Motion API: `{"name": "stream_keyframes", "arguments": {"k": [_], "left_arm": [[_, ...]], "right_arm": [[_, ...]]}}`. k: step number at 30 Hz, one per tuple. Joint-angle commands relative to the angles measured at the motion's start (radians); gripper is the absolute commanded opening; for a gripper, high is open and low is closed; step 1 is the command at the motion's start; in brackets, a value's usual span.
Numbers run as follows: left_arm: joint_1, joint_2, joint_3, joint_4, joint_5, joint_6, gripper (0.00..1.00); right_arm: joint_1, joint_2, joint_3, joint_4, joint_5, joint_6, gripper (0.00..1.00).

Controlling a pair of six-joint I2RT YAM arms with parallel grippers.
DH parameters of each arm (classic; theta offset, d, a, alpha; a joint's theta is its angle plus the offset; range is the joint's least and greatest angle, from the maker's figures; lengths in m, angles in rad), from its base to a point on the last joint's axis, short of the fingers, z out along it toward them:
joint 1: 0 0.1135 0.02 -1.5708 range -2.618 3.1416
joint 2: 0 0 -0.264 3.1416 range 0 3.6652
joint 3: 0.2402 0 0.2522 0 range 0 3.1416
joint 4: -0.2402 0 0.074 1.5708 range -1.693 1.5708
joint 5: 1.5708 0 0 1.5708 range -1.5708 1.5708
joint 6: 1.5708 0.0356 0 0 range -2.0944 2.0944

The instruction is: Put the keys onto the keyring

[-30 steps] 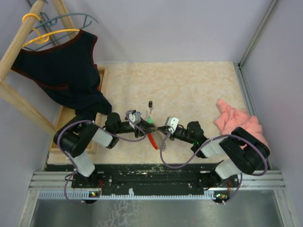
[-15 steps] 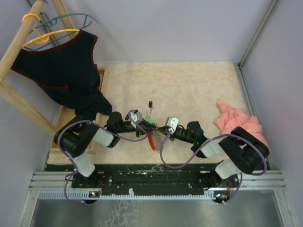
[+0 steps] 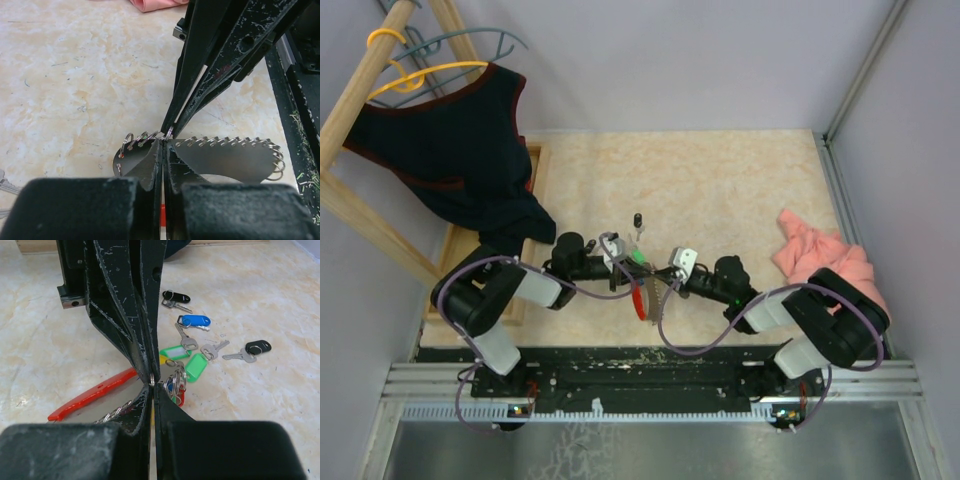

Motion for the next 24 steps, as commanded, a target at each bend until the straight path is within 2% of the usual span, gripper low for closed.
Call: {"name": "stream_keyframes", "arguments": {"k": [1, 3, 7, 10, 18, 24], "left_arm": [[-0.008, -0.057, 0.038, -0.162, -0.029, 0.059, 0.0], [-0.013, -0.099, 0.062, -0.286, -0.067, 0.098, 0.0], [-0.031, -0.166, 0.155, -0.615, -0.167, 0.182, 0.0], [-0.037, -0.189, 0.223, -0.798, -0.221, 0.205, 0.0], [-0.068, -0.2, 0.363, -1.093, -0.334, 0.225, 0.0], [-0.113, -0.22, 0.427, -1.19, -0.371, 0.255, 0.0]], "right_arm": [[-0.005, -0.033, 0.049, 0.04, -0.031, -0.025, 0.0], [-0.006, -0.057, 0.046, -0.012, -0.01, -0.065, 0.02], [-0.006, -0.122, 0.062, -0.168, 0.021, -0.154, 0.11], [-0.008, -0.165, 0.087, -0.26, 0.027, -0.189, 0.18], [-0.013, -0.188, 0.107, -0.342, 0.023, -0.239, 0.24], [-0.022, -0.152, 0.134, -0.326, -0.018, -0.253, 0.25]]}}
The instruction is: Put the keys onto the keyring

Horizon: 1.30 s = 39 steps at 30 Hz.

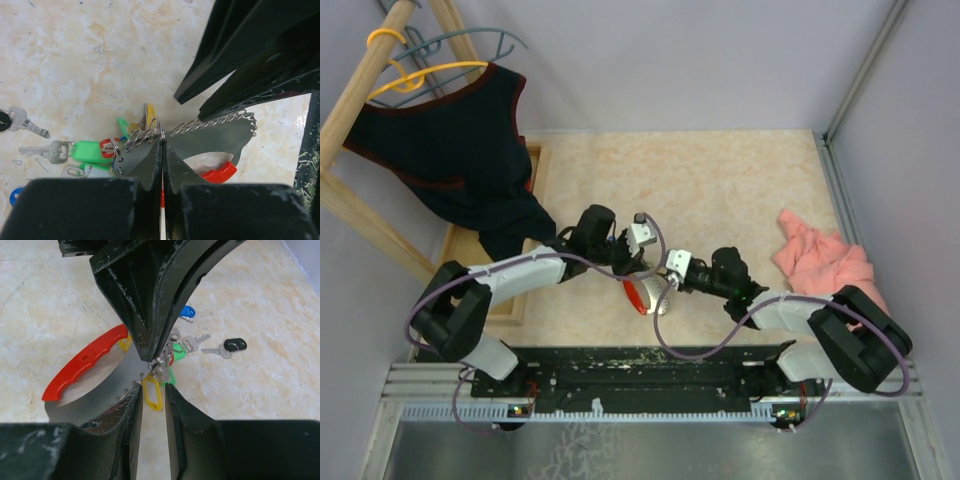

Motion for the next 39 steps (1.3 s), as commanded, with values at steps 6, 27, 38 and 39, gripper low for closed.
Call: {"name": "stream_keyframes", "arguments": {"k": [6, 27, 38, 39], "left_arm": [[-0.037, -0.048, 0.069, -0.149, -0.013, 0.054, 0.0], [-0.049, -0.059, 0.079, -0.151, -0.01, 0.082, 0.0], [-0.051, -0.071, 0.072, -0.16, -0.004, 0.096, 0.0], [-0.051, -0.072, 0.07, -0.16, 0.0, 0.099, 0.0]], "right_arm": [[-0.041, 0.076, 0.064, 0.146, -0.148, -0.008, 0.25], [-0.045, 0.168, 0.17, -0.032, -0.278, -0.054, 0.23], [-0.046, 0.187, 0.218, -0.187, -0.26, -0.127, 0.12], [-0.046, 0.188, 0.219, -0.19, -0.264, -0.128, 0.11]]}}
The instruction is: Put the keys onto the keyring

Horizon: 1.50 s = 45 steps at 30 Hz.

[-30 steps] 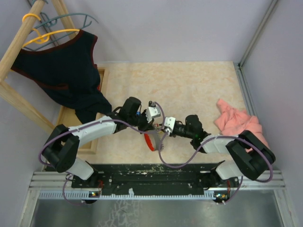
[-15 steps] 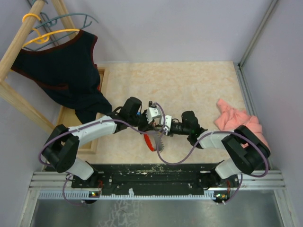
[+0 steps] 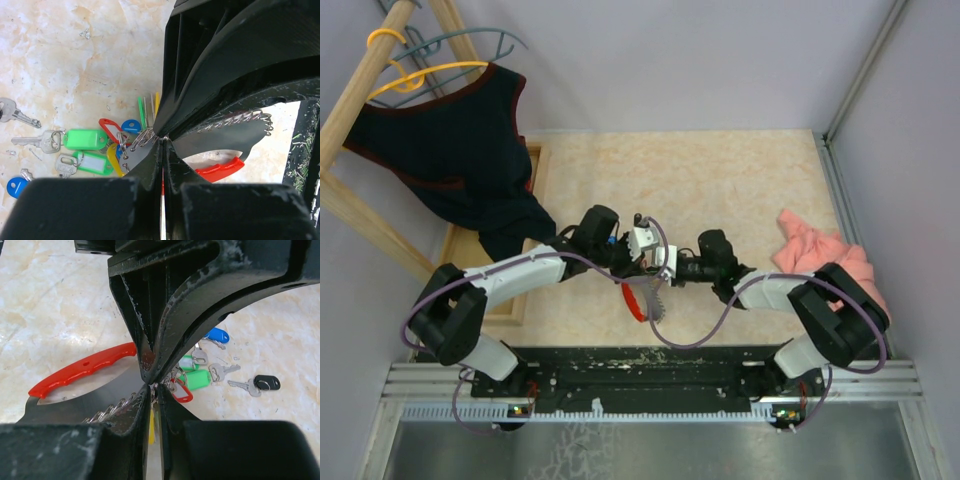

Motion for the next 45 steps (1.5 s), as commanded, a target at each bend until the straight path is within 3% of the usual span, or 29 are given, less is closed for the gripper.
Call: {"name": "stream_keyframes", "arguments": {"k": [1, 7, 12, 19, 29, 45], "left_arm": [[-0.011, -0.052, 0.019, 0.008, 0.034, 0.04, 0.0], [-0.011, -0.056, 0.012, 0.016, 0.046, 0.042, 0.0], [-0.011, -0.077, -0.023, 0.062, 0.045, 0.029, 0.0], [0.015, -0.13, -0.175, 0.28, 0.002, -0.047, 0.3], [0.059, -0.26, -0.466, 0.721, 0.05, -0.196, 0.44], [0.065, -0.114, -0.555, 1.043, 0.079, -0.266, 0.43]], "right_arm": [[-0.007, 0.02, 0.046, -0.062, -0.005, -0.006, 0.09], [-0.007, 0.027, 0.05, -0.063, -0.019, -0.003, 0.0], [-0.006, 0.02, 0.039, -0.029, -0.009, 0.024, 0.0], [-0.016, 0.016, -0.005, 0.111, -0.037, 0.134, 0.0], [-0.019, 0.051, -0.085, 0.423, -0.03, 0.311, 0.0], [-0.02, 0.15, -0.147, 0.784, -0.047, 0.465, 0.0]]}}
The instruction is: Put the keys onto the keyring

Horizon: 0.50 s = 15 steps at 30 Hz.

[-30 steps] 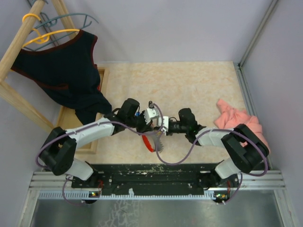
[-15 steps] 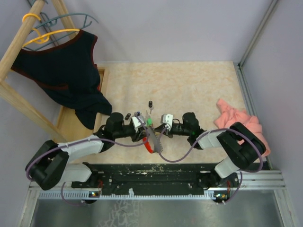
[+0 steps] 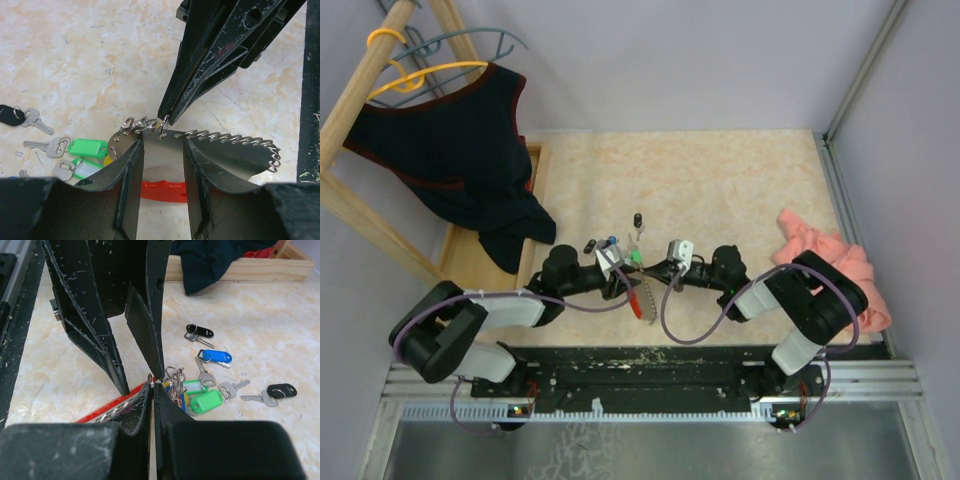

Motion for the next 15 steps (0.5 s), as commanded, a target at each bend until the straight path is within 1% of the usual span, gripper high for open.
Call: {"name": "stream_keyframes", "arguments": {"k": [1, 8, 12, 15], "left_arm": [[0.007, 0.01, -0.03, 0.143, 0.033, -0.023, 0.43], [0.027, 0.008, -0.092, 0.28, 0.032, -0.043, 0.42], [0.041, 0.023, -0.111, 0.354, 0.038, -0.069, 0.4], [0.045, 0.039, -0.13, 0.441, 0.051, -0.086, 0.38]], "right_arm": [[-0.007, 0.019, -0.002, 0.179, -0.033, 0.053, 0.0], [-0.006, 0.026, 0.003, 0.189, -0.045, 0.058, 0.0], [-0.006, 0.031, 0.005, 0.189, -0.054, 0.063, 0.0], [-0.006, 0.037, 0.005, 0.197, -0.056, 0.067, 0.0]]}}
